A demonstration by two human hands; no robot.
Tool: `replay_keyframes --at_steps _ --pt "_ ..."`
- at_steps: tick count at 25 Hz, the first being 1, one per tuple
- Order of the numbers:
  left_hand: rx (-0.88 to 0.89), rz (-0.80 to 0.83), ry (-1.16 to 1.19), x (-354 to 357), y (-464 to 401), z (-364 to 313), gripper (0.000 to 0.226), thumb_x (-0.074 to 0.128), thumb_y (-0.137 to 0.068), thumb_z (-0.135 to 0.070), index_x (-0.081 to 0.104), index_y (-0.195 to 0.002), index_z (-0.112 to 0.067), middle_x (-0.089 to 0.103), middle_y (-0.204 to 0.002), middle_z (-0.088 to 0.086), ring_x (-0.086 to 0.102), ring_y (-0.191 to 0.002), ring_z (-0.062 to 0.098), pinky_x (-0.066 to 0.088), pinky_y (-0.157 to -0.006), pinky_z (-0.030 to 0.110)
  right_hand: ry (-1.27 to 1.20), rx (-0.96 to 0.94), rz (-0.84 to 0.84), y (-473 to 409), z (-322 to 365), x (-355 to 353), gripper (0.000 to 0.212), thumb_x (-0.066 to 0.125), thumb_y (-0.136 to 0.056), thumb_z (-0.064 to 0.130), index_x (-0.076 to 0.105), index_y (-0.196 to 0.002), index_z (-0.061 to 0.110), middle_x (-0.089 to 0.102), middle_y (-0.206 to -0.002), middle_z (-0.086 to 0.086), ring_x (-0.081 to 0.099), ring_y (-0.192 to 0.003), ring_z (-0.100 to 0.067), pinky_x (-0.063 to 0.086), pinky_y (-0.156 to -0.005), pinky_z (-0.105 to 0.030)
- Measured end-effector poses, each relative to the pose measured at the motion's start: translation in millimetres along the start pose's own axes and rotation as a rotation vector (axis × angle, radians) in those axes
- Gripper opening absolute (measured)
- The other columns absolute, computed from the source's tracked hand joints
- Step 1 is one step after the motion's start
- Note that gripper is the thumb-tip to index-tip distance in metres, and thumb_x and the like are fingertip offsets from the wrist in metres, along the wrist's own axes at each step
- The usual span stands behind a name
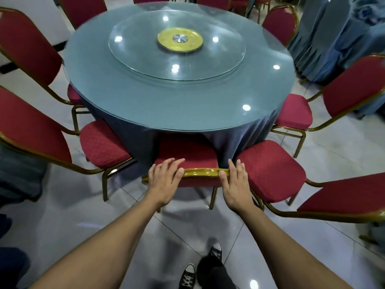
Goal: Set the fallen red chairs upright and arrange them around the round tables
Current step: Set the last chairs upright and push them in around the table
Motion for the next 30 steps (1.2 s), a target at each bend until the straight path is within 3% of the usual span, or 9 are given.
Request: replay_keyframes --at_steps 4,11,14,18,22,25,30 --pt "-0.002 -0.019 -0.001 -3.2 -30.4 3.1 0.063 0.004 -0.095 -0.064 0.036 -0.146 -0.047 0.039 -0.151 -0.007 0.037 -0.137 0.019 0.011 -0.121 0.046 -0.006 0.009 0.000 -33.1 6.6 -0.1 0.084 0.003 -0.092 0.072 0.009 -0.161 0.025 -0.007 -0.169 -0.005 -0.013 -0.154 -0.019 -0.003 -0.125 -0.045" --pt "-0.005 -0.006 -0.043 -12.9 -66.0 8.5 0.064 0.003 -0.095 -0.065 0.038 -0.146 -0.046 0.044 -0.148 -0.003 0.041 -0.134 0.023 0.016 -0.119 0.049 -0.002 0.002 0.059 -71.3 15.7 -5.8 0.070 0.021 -0.101 0.060 0.016 -0.160 0.022 0.000 -0.168 -0.010 -0.006 -0.155 -0.024 0.000 -0.125 -0.045" --pt "-0.104 -0.029 -0.113 -9.9 -55.9 -5.8 0.061 0.008 -0.102 -0.055 0.039 -0.149 -0.033 0.048 -0.145 0.005 0.040 -0.137 0.028 0.014 -0.121 0.051 -0.024 -0.004 0.112 -72.6 11.5 -15.1 0.066 0.028 -0.103 0.059 0.023 -0.159 0.024 0.008 -0.168 -0.006 0.000 -0.155 -0.021 0.004 -0.126 -0.042" --pt "-0.199 -0.149 -0.111 -1.4 -35.4 -56.6 0.050 0.027 -0.106 -0.040 0.043 -0.148 -0.019 0.045 -0.150 0.012 0.030 -0.145 0.034 0.020 -0.120 0.050 -0.090 -0.092 0.157 -62.0 1.2 -40.6 0.057 0.044 -0.104 0.042 0.032 -0.156 0.021 0.025 -0.164 -0.004 0.019 -0.152 -0.019 0.019 -0.124 -0.037" --pt "-0.154 -0.151 -0.098 15.0 -23.1 -127.5 0.047 0.037 -0.104 -0.042 0.044 -0.147 -0.023 0.034 -0.157 0.011 0.019 -0.149 0.034 0.018 -0.120 0.050 -0.111 -0.117 0.119 -28.3 -42.9 -85.1 0.050 0.051 -0.101 0.030 0.042 -0.149 0.023 0.046 -0.152 -0.002 0.043 -0.138 -0.020 0.034 -0.114 -0.033" --pt "-0.032 -0.145 -0.074 47.1 -12.9 -191.0 0.037 0.045 -0.102 -0.036 0.054 -0.135 -0.023 0.046 -0.148 0.009 0.035 -0.141 0.030 0.027 -0.117 0.049 -0.100 -0.062 0.068 -4.2 -95.0 -131.7 0.051 0.051 -0.101 0.029 0.040 -0.151 0.025 0.044 -0.152 0.001 0.043 -0.138 -0.017 0.032 -0.112 -0.029" --pt "0.086 -0.068 -0.007 123.2 15.1 -310.6 0.028 0.051 -0.098 -0.030 0.061 -0.124 -0.023 0.057 -0.130 0.002 0.051 -0.121 0.026 0.038 -0.103 0.043 -0.066 -0.051 -0.011 25.9 -199.8 -221.9 0.047 0.050 -0.103 0.033 0.040 -0.148 0.033 0.044 -0.152 0.006 0.042 -0.138 -0.015 0.035 -0.116 -0.037"
Point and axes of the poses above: each hand's wrist, its own y-axis away from the middle knuckle, its own x-axis out of the palm, z = x × y, the point moved 1 cm from there along -y, towards the middle knuckle
